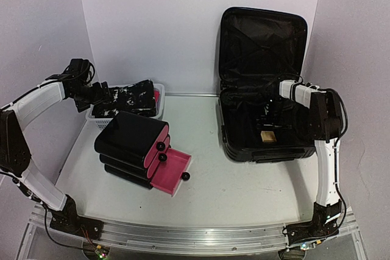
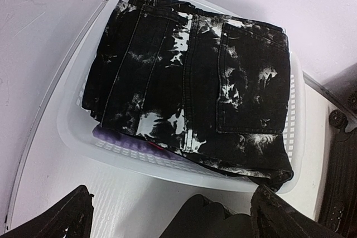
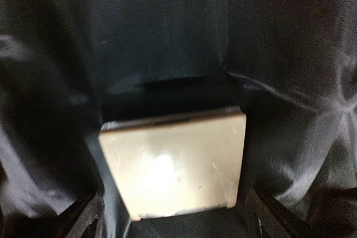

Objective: Open, take out, and arrange the luggage

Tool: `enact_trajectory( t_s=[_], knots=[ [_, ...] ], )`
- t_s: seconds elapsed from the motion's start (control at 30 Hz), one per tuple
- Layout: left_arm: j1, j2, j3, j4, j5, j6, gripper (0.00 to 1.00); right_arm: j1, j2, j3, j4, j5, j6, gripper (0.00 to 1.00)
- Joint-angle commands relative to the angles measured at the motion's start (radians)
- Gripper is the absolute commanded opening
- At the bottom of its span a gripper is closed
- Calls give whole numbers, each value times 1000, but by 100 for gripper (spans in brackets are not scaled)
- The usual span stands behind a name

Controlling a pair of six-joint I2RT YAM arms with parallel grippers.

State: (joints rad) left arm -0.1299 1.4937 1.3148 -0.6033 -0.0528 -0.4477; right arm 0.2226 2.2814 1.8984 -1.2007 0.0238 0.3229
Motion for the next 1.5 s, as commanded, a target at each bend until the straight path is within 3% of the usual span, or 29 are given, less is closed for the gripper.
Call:
enact_trajectory(
  t_s=[0.0,0.2,0.4,0.67,0.97,1.47],
  knots=[
    [0,-13,41,-2,1,-14,98,-7,26,48,-9,31,-17,89],
    [0,-39,19,-3,-5,-21,98,-7,30,38,-7,31,-31,82],
    [0,-67,-2,-4,-2,-23,98,-7,19,27,-7,11,-37,68],
    [0,-104,-6,-9,30,-13,99,-7,-58,-1,5,10,-56,61],
    [1,-177,-29,-27,92,-31,99,-15,-91,-38,12,14,-23,85],
    [0,-227,-64,-32,82,-68,99,-26,23,-5,48,-1,-50,86]
  ],
)
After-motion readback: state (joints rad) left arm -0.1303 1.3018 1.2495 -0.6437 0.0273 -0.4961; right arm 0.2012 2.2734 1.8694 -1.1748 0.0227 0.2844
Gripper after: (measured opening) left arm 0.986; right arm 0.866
